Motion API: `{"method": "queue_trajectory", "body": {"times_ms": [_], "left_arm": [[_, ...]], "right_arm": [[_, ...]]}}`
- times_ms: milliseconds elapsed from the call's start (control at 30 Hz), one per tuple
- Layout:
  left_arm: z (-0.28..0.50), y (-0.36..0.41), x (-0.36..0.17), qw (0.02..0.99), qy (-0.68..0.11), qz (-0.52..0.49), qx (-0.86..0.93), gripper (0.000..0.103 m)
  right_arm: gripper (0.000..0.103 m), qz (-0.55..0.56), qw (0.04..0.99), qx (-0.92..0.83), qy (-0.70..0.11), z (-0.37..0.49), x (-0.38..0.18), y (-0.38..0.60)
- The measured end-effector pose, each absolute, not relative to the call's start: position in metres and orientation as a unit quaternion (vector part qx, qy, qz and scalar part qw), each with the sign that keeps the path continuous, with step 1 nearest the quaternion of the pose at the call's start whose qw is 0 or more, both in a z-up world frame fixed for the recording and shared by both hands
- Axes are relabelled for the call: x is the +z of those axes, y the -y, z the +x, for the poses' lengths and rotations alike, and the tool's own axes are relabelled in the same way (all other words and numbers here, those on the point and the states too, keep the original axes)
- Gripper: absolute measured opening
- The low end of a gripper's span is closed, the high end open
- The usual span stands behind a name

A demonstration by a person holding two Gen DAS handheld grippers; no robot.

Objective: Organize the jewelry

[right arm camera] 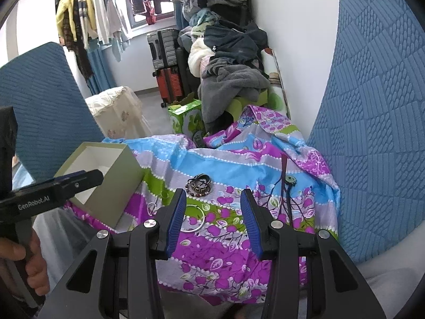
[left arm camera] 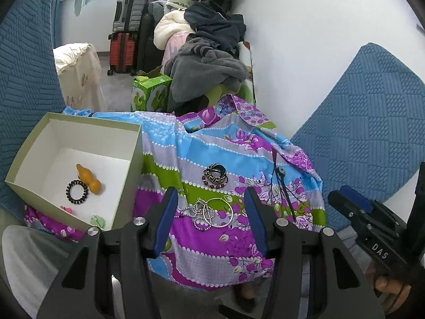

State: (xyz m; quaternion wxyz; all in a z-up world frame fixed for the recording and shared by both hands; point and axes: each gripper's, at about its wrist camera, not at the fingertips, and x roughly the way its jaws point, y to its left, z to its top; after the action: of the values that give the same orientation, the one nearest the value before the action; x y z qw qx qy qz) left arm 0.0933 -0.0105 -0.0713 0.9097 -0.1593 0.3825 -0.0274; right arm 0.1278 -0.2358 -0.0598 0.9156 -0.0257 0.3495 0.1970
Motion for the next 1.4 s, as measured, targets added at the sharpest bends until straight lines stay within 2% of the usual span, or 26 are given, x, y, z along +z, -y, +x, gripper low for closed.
{"method": "queue_trajectory", "body": {"times_ms": [433,600,733,933,1133,1400], "left_arm": [[0.127,0.002,-0.129,0.884,-0.432,-0.180,-0.010,0.051],[0.146,0.002,-0.150,0.874,-0.451,-0.182,-0.001,0.043],[0.164,-0.001,-0.166,0.868,-0.461,-0.183,0.002,0.031],[0.186,0.000,-0.188,0.862,-0.481,-0.161,0.010,0.020],[0.196,-0.002,-0.208,0.852,-0.502,-0.145,0.028,0.018],[0.202,0.001,-0.224,0.842,-0.524,-0.122,0.030,0.016]], "right_arm": [[0.040,-0.028,0.908,0.213,-0.360,0.183,-0.104,0.220],[0.040,-0.025,0.898,0.232,-0.374,0.207,-0.134,0.212],[0.040,-0.025,0.882,0.256,-0.396,0.230,-0.158,0.200],[0.039,-0.032,0.864,0.271,-0.423,0.262,-0.190,0.184],[0.037,-0.047,0.850,0.278,-0.444,0.279,-0.217,0.174],[0.037,-0.043,0.849,0.288,-0.440,0.293,-0.224,0.166]]}}
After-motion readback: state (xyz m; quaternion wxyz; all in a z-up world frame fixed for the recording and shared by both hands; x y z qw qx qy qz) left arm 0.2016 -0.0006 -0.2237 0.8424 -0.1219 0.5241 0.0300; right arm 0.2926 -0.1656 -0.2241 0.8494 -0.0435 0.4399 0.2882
